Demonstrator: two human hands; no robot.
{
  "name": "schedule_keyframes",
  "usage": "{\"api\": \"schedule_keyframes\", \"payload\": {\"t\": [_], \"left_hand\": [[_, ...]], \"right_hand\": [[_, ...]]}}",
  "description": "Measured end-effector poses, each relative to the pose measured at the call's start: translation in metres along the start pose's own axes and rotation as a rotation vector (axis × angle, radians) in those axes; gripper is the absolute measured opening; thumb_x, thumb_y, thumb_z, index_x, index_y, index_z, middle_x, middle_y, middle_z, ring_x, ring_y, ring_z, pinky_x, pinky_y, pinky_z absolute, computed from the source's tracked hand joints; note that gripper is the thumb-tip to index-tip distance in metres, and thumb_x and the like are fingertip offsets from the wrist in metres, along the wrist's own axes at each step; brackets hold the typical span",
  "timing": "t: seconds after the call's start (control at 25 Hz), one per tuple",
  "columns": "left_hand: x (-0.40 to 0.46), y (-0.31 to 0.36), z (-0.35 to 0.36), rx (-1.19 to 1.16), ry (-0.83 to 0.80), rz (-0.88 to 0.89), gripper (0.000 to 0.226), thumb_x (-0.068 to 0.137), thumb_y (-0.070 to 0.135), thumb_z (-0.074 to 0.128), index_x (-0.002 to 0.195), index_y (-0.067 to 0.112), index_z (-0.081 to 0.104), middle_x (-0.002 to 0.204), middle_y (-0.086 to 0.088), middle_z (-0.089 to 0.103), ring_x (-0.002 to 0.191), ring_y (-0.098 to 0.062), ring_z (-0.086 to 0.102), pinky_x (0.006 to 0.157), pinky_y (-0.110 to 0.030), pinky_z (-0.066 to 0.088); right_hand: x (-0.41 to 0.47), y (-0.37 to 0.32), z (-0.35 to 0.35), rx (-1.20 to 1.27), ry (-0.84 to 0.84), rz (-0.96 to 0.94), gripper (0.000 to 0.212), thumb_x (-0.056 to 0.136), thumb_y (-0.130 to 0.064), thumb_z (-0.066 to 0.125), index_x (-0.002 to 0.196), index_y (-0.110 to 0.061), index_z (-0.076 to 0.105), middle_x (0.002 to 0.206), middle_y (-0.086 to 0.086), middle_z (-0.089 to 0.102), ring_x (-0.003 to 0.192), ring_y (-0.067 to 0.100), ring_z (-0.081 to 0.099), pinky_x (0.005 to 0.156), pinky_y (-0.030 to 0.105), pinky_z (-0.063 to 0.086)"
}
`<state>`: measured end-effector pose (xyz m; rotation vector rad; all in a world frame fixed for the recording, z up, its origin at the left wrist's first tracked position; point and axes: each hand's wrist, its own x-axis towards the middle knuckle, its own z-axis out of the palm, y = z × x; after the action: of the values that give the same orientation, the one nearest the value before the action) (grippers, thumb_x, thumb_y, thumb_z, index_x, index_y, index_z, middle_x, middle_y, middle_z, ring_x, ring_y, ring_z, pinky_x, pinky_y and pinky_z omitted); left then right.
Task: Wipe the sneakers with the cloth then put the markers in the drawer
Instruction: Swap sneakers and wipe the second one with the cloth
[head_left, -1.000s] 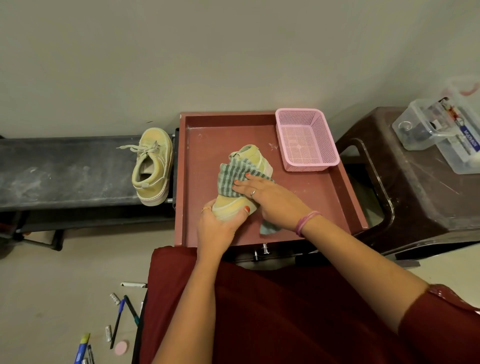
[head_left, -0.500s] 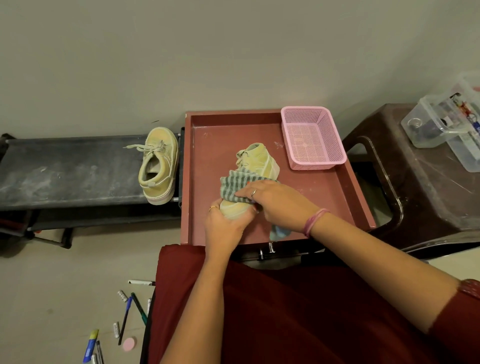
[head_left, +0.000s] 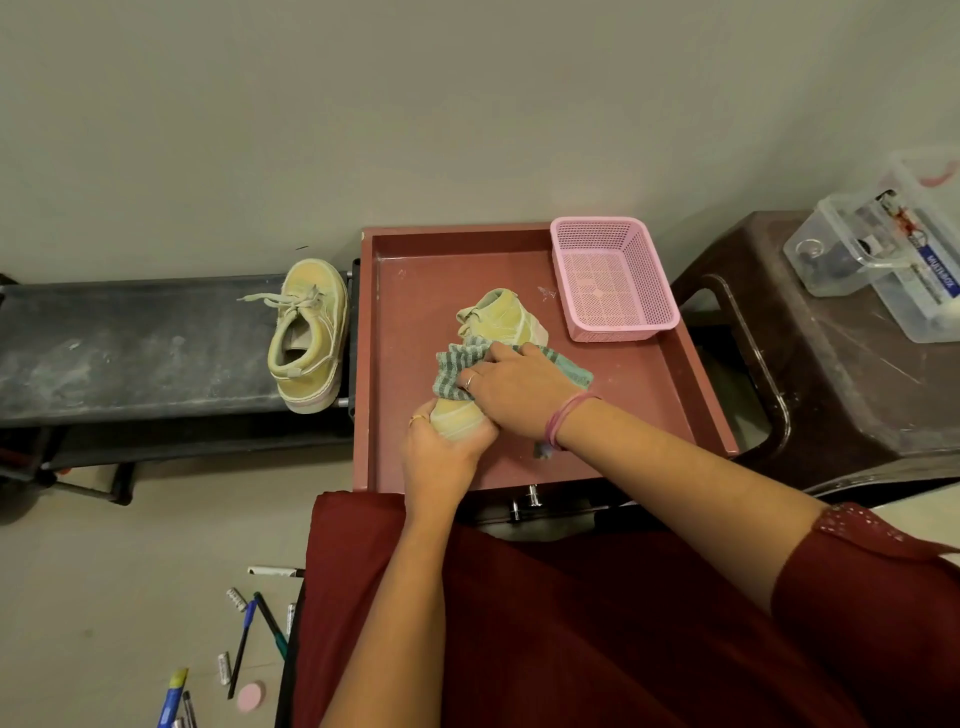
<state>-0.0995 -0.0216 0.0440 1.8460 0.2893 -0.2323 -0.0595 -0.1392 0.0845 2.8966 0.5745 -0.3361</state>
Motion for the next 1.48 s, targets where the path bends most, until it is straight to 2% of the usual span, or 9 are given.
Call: {"api": "schedule_keyframes", "payload": {"t": [0.16,0.36,0.52,0.64,0.8,0.88,1.12,1.32,1.48], "left_hand": [[0.000,-0.002,0.000,0.037,0.000,0.017,0.046,0.070,0.025,0.083,0.097,0.028,0.046,0.075,0.019,0.050,0.066,0.007,0.048,0.050,-0.001,0.038],[0.001,-0.005,0.004,0.098,0.006,0.057,0.062,0.063,0.040,0.086,0.114,0.021,0.056,0.093,0.011,0.060,0.082,-0.004,0.056,0.061,-0.008,0.039],[0.004,-0.006,0.008,0.076,0.021,0.064,0.069,0.064,0.038,0.085,0.123,0.018,0.056,0.093,0.014,0.058,0.089,-0.007,0.057,0.067,-0.013,0.041],[0.004,-0.005,0.009,0.098,0.034,0.093,0.065,0.063,0.037,0.085,0.119,0.019,0.058,0.092,0.016,0.059,0.087,-0.005,0.056,0.066,-0.009,0.039],[0.004,-0.005,0.009,0.061,0.026,0.061,0.059,0.061,0.035,0.087,0.111,0.026,0.057,0.085,0.019,0.058,0.086,-0.006,0.059,0.062,-0.006,0.040],[0.004,-0.007,0.007,0.040,0.028,0.040,0.059,0.059,0.035,0.086,0.111,0.028,0.057,0.088,0.017,0.061,0.083,-0.004,0.061,0.064,-0.012,0.043],[0.006,-0.010,0.006,0.040,0.028,0.047,0.055,0.062,0.039,0.085,0.109,0.027,0.059,0.085,0.020,0.060,0.082,-0.001,0.060,0.058,-0.004,0.042],[0.012,-0.012,0.004,-0.036,0.051,-0.021,0.057,0.068,0.036,0.084,0.116,0.020,0.058,0.092,0.013,0.062,0.082,-0.003,0.059,0.057,-0.004,0.041],[0.015,-0.016,0.004,-0.101,0.034,-0.062,0.052,0.071,0.036,0.081,0.113,0.021,0.056,0.087,0.022,0.057,0.078,0.009,0.054,0.058,-0.006,0.042]], "right_hand": [[-0.003,0.006,-0.006,0.216,-0.059,0.007,0.042,0.088,-0.005,0.043,0.127,-0.019,0.054,0.105,0.005,0.063,0.112,0.024,0.045,0.077,0.034,0.036],[-0.022,0.030,-0.022,0.702,-0.157,0.073,0.053,0.080,0.010,0.043,0.117,-0.021,0.065,0.119,0.001,0.064,0.110,0.018,0.056,0.095,0.031,0.046],[-0.025,0.061,-0.037,0.969,0.082,0.291,0.053,0.080,0.014,0.040,0.114,-0.017,0.067,0.117,0.002,0.064,0.108,0.015,0.057,0.093,0.026,0.048],[-0.009,0.058,-0.021,0.746,0.266,0.192,0.052,0.082,0.011,0.044,0.123,-0.017,0.062,0.123,0.004,0.063,0.116,0.020,0.055,0.104,0.032,0.039],[-0.002,0.020,0.018,0.152,-0.014,-0.054,0.051,0.095,-0.005,0.038,0.146,-0.013,0.032,0.152,0.008,0.033,0.142,0.026,0.023,0.115,0.040,0.024],[-0.009,0.014,0.017,0.102,-0.025,-0.066,0.052,0.096,-0.006,0.036,0.146,-0.012,0.029,0.153,0.009,0.030,0.144,0.024,0.020,0.117,0.035,0.018],[-0.036,0.024,0.000,0.758,0.057,0.175,0.057,0.083,0.011,0.039,0.122,-0.024,0.063,0.127,-0.001,0.061,0.119,0.016,0.054,0.100,0.025,0.042],[-0.061,0.059,0.004,1.366,0.222,0.543,0.055,0.083,0.013,0.038,0.095,-0.031,0.070,0.105,0.004,0.069,0.093,0.030,0.064,0.088,0.048,0.051],[-0.051,0.062,0.023,1.385,0.402,0.707,0.060,0.086,0.011,0.034,0.130,-0.026,0.055,0.123,0.003,0.059,0.087,0.015,0.061,0.082,0.035,0.055]]}}
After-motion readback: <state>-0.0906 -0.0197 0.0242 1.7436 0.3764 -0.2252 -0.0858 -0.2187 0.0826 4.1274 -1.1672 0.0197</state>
